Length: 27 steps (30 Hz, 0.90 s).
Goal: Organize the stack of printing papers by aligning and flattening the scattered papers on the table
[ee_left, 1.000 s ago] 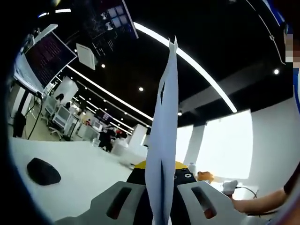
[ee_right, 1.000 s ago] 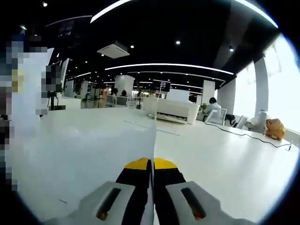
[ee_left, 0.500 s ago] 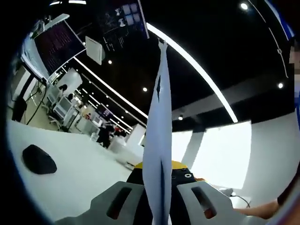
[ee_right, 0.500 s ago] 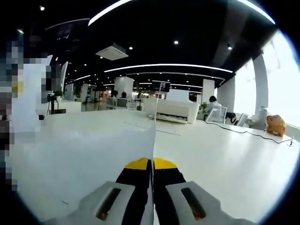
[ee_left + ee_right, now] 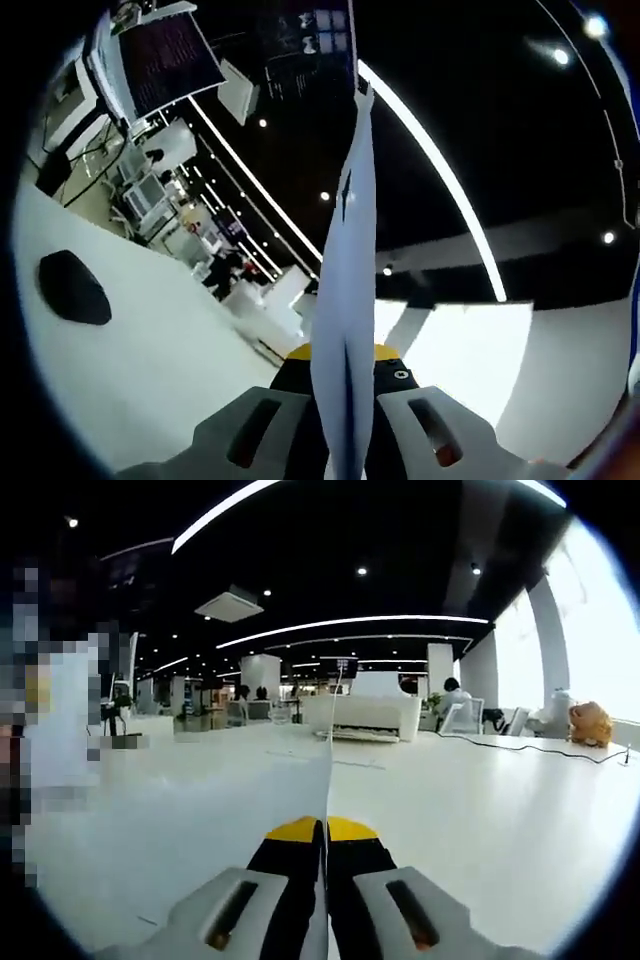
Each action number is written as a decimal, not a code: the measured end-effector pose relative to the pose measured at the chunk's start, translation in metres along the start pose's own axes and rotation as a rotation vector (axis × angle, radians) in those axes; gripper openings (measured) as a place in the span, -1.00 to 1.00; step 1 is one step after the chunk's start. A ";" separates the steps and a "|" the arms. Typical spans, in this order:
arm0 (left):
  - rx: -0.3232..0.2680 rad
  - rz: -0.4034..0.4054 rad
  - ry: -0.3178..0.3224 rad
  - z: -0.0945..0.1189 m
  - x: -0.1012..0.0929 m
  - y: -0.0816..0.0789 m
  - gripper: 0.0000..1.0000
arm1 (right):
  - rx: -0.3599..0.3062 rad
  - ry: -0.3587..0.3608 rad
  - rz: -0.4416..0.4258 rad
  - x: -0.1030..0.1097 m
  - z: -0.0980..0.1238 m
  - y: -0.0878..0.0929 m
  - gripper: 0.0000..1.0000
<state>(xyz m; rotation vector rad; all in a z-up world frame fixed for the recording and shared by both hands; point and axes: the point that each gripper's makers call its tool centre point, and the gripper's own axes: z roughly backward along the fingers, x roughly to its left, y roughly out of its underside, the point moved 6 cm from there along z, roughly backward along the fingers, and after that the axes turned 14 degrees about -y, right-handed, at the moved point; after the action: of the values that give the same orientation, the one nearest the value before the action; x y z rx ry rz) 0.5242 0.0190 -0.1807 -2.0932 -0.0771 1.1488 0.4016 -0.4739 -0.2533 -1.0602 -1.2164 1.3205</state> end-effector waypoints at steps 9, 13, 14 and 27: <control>-0.032 0.023 -0.021 0.002 0.004 -0.005 -0.89 | -0.008 0.004 -0.002 -0.002 0.000 -0.001 -1.00; -0.053 0.008 -0.031 0.000 0.006 -0.005 -0.89 | -0.024 0.008 -0.005 -0.003 0.002 -0.003 -1.00; -0.055 0.006 -0.031 0.000 0.006 -0.005 -0.89 | -0.026 0.008 -0.009 -0.003 0.002 -0.003 -1.00; -0.062 0.020 -0.030 0.005 0.006 -0.007 -0.89 | -0.015 0.007 -0.006 -0.002 0.002 -0.002 -1.00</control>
<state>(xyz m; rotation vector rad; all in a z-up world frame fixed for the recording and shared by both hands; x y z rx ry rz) 0.5257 0.0286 -0.1821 -2.1359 -0.1078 1.2035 0.4005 -0.4764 -0.2513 -1.0702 -1.2244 1.3040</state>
